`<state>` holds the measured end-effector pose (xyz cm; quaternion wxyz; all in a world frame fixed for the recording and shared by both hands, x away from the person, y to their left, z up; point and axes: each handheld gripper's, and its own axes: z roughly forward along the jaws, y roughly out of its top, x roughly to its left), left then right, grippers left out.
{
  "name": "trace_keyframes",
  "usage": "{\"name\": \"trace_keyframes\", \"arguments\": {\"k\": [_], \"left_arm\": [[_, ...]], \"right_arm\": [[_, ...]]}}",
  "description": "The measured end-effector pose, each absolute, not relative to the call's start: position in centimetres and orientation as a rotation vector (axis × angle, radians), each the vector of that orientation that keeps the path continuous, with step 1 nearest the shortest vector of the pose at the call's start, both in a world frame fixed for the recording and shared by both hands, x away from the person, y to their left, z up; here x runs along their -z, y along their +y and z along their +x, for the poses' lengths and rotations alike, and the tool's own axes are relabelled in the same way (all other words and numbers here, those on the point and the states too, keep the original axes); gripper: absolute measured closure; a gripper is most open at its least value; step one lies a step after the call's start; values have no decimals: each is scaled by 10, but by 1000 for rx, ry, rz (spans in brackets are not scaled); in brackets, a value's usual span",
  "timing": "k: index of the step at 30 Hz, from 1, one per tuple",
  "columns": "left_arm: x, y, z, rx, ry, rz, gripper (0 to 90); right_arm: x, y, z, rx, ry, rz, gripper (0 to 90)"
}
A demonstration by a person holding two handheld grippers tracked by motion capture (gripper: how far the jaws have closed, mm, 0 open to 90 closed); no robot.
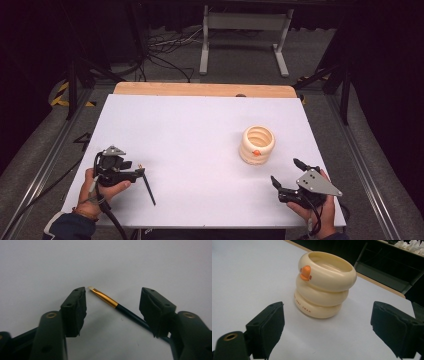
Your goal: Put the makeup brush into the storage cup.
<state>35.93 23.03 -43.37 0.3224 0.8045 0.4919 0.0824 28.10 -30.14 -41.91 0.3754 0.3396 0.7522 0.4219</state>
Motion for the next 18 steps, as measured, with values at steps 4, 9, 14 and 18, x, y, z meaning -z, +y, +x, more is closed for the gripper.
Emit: {"name": "trace_keyframes", "arguments": {"k": [4,9,14,18], "left_arm": [[440,225,367,-181,1341,2132,500],[443,220,372,-177,1368,2157,520],[446,219,372,-180,1375,2164,547],[446,216,370,-265,1348,2223,680]], "right_arm": [[419,-302,281,-1078,1927,872,125],[419,-302,281,-1076,1926,869,126],[419,-302,281,-1071,1935,867,126],[419,-302,281,-1073,1934,868,127]]}}
